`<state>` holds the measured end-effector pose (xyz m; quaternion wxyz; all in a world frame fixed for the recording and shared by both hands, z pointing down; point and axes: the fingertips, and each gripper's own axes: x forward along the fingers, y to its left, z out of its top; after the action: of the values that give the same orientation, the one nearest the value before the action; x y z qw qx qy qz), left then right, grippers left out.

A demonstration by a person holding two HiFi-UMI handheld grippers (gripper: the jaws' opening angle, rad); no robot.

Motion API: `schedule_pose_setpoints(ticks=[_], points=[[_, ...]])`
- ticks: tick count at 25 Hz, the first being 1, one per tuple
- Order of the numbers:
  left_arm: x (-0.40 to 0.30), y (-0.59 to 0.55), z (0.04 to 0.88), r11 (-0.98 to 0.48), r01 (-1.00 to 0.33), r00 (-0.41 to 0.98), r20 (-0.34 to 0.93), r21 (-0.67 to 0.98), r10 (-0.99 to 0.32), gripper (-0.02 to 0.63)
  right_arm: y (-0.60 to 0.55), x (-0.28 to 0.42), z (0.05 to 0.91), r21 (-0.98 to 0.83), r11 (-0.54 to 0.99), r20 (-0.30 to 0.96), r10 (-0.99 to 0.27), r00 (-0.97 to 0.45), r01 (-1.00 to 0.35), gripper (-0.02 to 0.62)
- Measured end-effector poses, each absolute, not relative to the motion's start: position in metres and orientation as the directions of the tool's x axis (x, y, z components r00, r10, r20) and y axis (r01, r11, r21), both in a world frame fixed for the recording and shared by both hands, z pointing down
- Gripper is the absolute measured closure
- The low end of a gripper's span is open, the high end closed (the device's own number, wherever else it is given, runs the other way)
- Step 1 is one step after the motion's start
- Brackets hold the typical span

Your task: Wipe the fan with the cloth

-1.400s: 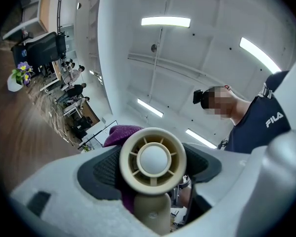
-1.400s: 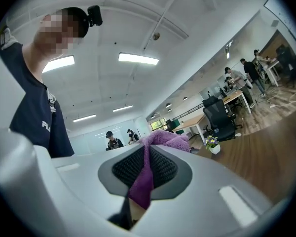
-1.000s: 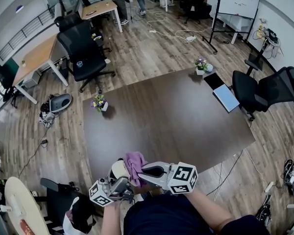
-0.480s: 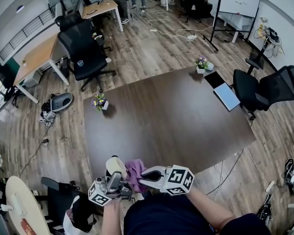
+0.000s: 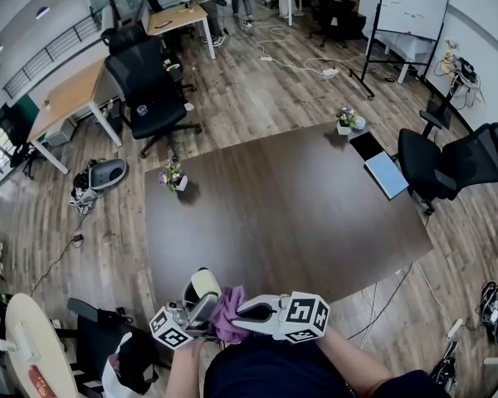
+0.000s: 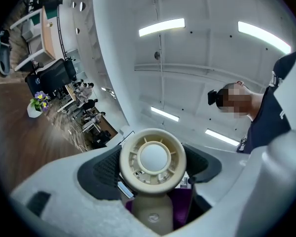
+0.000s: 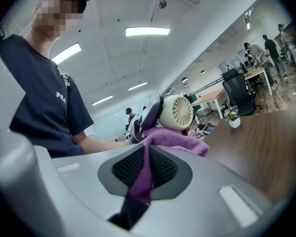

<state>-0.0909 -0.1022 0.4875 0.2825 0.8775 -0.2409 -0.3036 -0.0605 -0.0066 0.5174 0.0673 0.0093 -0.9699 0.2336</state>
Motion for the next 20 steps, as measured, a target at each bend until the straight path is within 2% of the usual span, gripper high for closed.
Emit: schedule_pose_setpoints(ticks=[10,16,20], points=[[-0.068,-0.085,0.495,-0.755,-0.264,0.794,-0.310,0.600,-0.523,0.230,-0.027,-0.036,0.502,-0.467,0.878,0.113,-0.060,-0.992,-0.107,0.552],[-0.055,-0.067,0.513,-0.789,-0.338,0.860,-0.173,0.513,-0.480,0.230,-0.033,-0.025,0.505,-0.472,0.868,0.138,-0.097,-0.986,-0.151,0.552],[-0.051,-0.061,0.513,-0.802,-0.320,0.875,-0.168,0.504,-0.455,0.230,-0.039,-0.022,0.502,-0.465,0.866,0.137,-0.135,-0.981,-0.184,0.552]])
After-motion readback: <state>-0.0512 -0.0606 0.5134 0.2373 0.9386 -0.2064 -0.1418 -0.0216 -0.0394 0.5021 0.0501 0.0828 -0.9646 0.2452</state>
